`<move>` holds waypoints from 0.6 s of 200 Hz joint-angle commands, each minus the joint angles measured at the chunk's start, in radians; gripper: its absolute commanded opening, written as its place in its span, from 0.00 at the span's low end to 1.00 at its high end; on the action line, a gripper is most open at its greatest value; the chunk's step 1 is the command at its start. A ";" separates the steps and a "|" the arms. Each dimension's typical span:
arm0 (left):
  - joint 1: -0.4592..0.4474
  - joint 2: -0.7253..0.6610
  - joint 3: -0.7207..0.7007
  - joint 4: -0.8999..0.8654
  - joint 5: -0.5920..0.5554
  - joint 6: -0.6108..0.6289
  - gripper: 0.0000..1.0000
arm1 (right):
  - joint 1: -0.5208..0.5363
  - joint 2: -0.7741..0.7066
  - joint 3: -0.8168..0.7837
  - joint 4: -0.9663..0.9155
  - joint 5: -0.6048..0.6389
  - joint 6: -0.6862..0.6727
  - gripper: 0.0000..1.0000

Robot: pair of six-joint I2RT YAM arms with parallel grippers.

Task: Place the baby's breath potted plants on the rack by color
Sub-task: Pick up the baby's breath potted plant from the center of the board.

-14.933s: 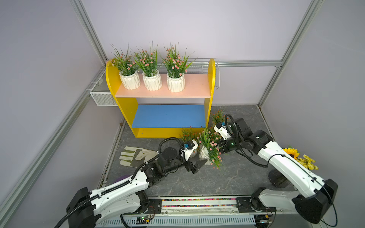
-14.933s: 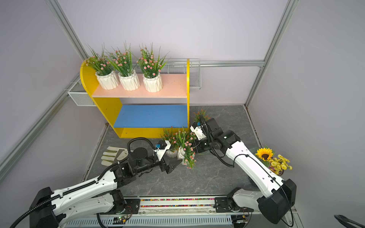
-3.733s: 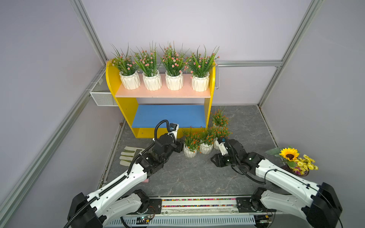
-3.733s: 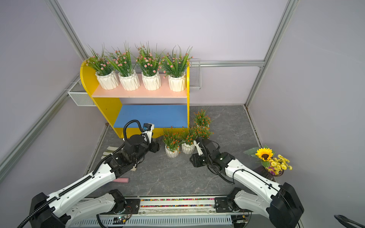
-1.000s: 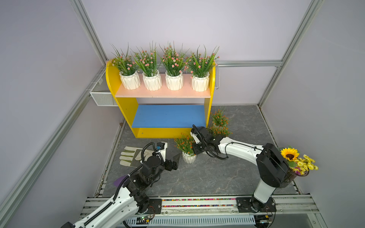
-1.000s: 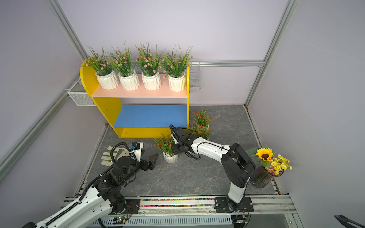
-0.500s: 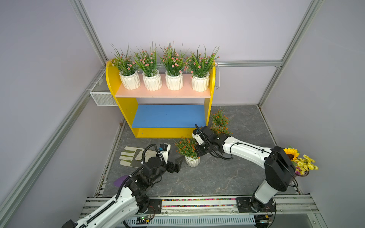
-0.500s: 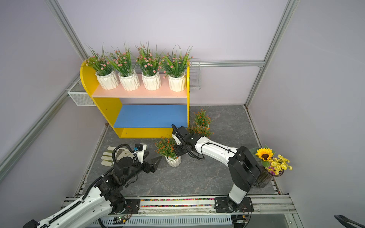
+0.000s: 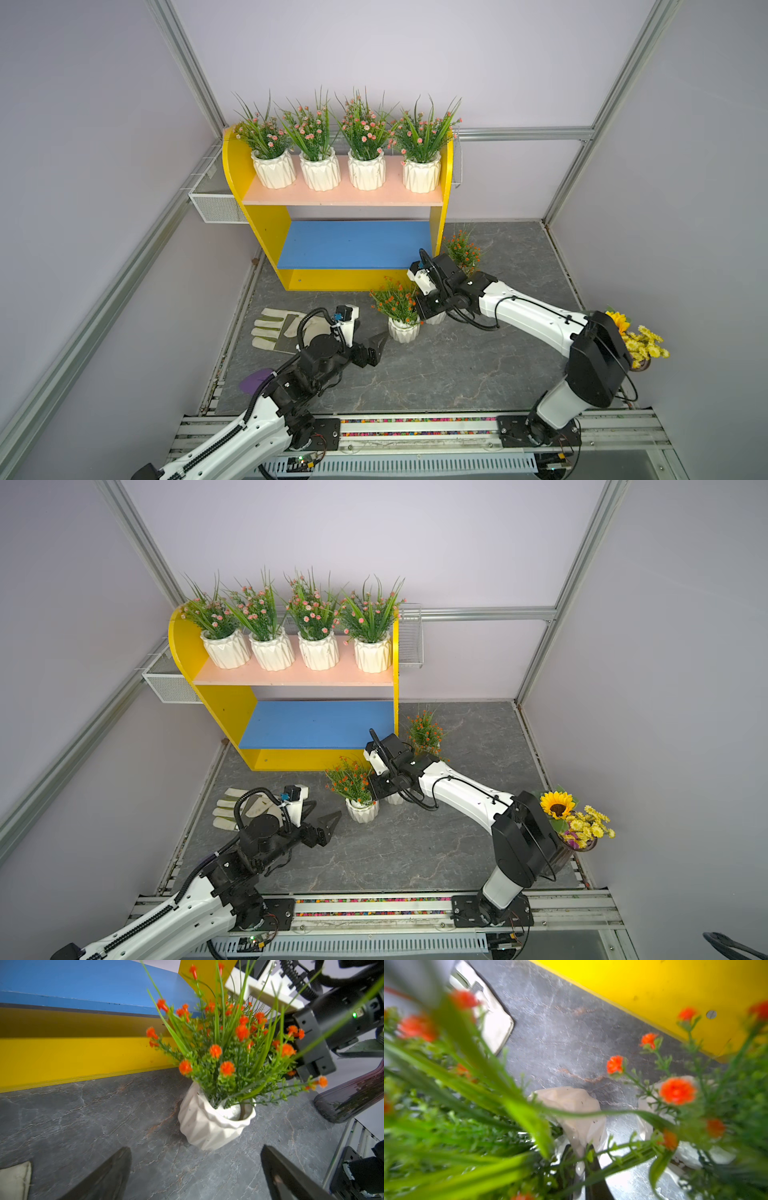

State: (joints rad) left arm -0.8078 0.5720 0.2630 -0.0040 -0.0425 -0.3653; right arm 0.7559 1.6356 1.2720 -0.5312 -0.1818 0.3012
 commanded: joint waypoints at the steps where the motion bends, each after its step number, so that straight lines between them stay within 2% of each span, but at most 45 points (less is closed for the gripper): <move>1: -0.019 0.023 0.002 0.058 0.014 0.010 1.00 | -0.008 -0.045 0.053 0.030 -0.061 -0.018 0.10; 58: -0.061 0.154 0.035 0.167 -0.003 0.088 0.99 | -0.007 -0.037 0.069 0.019 -0.096 -0.020 0.10; 120: -0.139 0.302 0.062 0.330 -0.105 0.178 0.99 | 0.010 -0.040 0.050 0.023 -0.124 -0.016 0.10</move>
State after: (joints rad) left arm -0.9325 0.8440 0.2901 0.2207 -0.0921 -0.2359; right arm 0.7525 1.6356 1.3090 -0.5510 -0.2474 0.2901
